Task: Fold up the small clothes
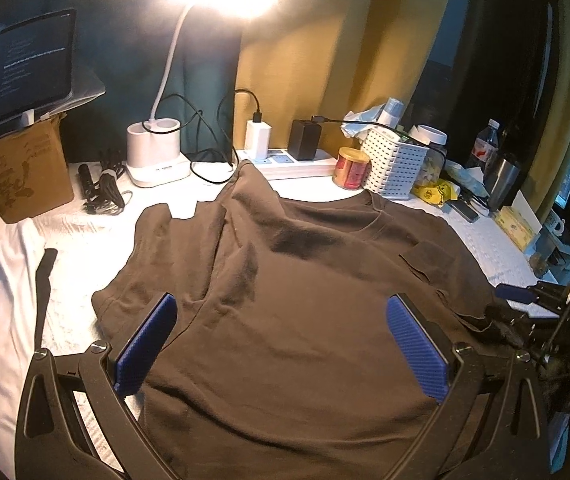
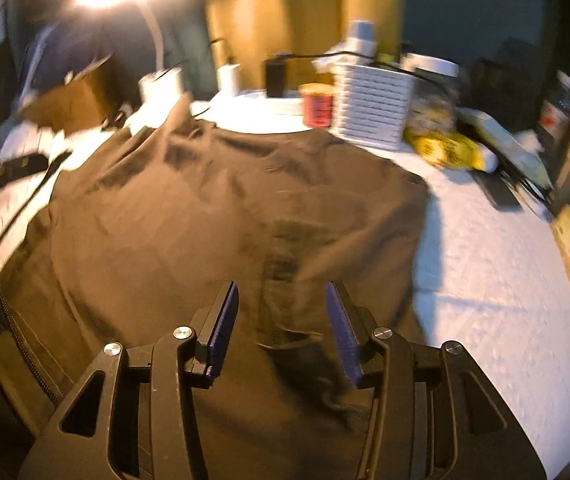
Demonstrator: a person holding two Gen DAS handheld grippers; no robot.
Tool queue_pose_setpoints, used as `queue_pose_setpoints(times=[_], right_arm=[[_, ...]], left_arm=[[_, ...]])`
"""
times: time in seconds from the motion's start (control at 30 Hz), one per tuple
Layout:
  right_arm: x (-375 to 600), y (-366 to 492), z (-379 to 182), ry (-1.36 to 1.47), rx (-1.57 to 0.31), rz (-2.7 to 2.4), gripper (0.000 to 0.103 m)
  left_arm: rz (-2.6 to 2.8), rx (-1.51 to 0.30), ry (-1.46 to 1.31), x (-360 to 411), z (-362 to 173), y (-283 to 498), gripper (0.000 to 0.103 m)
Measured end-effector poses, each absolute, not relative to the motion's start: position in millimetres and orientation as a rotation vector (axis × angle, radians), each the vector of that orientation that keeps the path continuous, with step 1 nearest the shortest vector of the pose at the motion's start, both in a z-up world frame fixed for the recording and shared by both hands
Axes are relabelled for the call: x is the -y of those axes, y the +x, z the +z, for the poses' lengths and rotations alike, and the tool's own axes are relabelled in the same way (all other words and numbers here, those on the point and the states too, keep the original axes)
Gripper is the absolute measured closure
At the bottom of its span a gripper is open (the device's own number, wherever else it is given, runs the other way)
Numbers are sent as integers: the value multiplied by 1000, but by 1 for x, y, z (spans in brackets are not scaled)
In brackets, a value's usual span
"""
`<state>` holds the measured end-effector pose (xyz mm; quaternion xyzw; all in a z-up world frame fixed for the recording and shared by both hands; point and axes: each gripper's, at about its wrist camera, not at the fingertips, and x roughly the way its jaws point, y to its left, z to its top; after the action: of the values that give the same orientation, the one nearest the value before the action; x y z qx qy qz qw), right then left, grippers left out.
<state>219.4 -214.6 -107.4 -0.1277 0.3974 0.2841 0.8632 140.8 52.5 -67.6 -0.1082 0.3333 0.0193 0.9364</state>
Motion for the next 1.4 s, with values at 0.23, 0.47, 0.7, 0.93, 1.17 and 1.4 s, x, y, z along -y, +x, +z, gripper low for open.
queue_pose_setpoints(times=[0.23,0.47,0.7,0.93,1.17,1.4], right_arm=[[225,218,-135,-229,-962,655,54],[229,212,-124,-221,-913,653,54],[264,263,-109,-164,-856,529,54],[273,318,-117,-142,-872,469,55],[264,355,-127,-179,-884,448,55],[257,381,-139,-134,-926,468,55]], left_arm=[[23,-697,-200,-39,-68,144,1],[33,-722,-181,-33,-66,152,1],[35,-715,-152,-33,-58,167,1],[50,-740,-160,-36,-66,190,1],[82,-768,-171,-47,-77,208,1],[114,-793,-179,-59,-89,222,1]])
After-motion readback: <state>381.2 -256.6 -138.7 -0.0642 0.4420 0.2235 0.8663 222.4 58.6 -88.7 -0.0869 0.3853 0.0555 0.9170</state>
